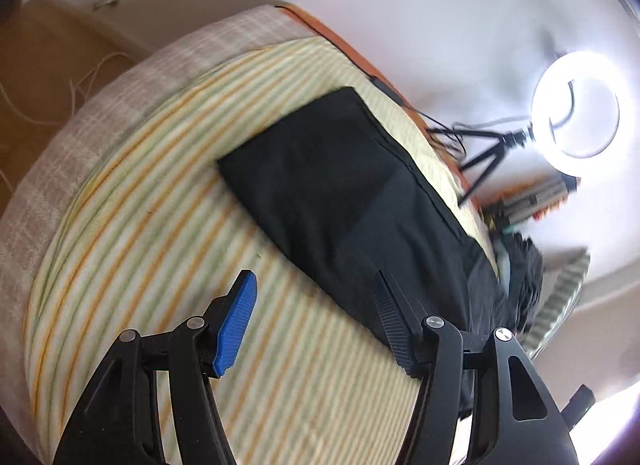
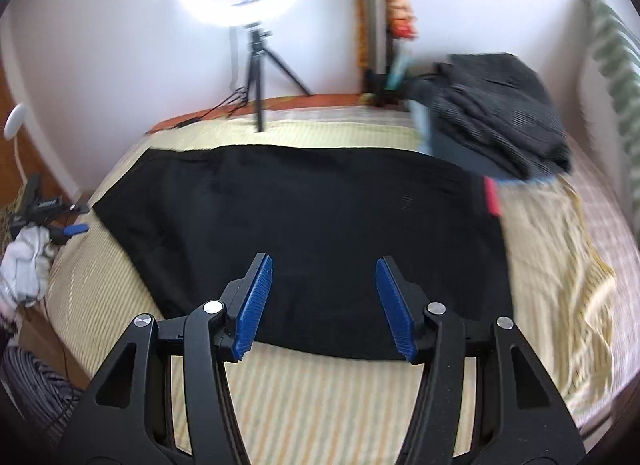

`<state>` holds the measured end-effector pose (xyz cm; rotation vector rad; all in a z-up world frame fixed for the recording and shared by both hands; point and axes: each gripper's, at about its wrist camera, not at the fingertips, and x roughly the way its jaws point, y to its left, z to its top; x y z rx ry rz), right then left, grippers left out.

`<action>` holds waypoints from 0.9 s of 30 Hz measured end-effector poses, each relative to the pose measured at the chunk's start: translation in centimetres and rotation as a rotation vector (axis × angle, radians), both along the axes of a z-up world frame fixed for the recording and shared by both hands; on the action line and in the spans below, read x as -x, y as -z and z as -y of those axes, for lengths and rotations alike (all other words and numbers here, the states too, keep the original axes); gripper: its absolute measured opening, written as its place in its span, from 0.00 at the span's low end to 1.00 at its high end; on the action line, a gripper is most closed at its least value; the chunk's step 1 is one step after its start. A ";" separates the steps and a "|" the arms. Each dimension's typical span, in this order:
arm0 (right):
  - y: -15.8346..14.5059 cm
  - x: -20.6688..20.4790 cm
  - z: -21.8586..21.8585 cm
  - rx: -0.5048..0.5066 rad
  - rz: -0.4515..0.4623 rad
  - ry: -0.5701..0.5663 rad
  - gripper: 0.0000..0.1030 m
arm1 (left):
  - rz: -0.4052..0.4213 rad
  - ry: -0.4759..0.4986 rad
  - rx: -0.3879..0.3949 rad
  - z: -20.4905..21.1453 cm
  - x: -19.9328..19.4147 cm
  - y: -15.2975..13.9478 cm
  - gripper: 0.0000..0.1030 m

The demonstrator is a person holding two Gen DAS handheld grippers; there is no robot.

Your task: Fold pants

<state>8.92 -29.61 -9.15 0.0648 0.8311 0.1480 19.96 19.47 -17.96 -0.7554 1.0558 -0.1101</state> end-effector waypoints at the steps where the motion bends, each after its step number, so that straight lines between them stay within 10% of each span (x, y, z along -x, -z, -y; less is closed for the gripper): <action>1: 0.1 -0.9 -1.1 0.007 -0.004 -0.034 0.55 | -0.003 -0.004 -0.003 -0.1 -0.3 0.2 0.58; 14: 6.2 -19.6 -18.2 0.091 -0.169 -0.379 0.55 | 0.036 0.029 -0.072 -0.1 -2.5 0.5 0.58; 27: 9.0 -23.2 -18.2 0.248 -0.170 -0.276 0.60 | 0.080 -0.001 -0.083 -0.3 -4.0 0.6 0.58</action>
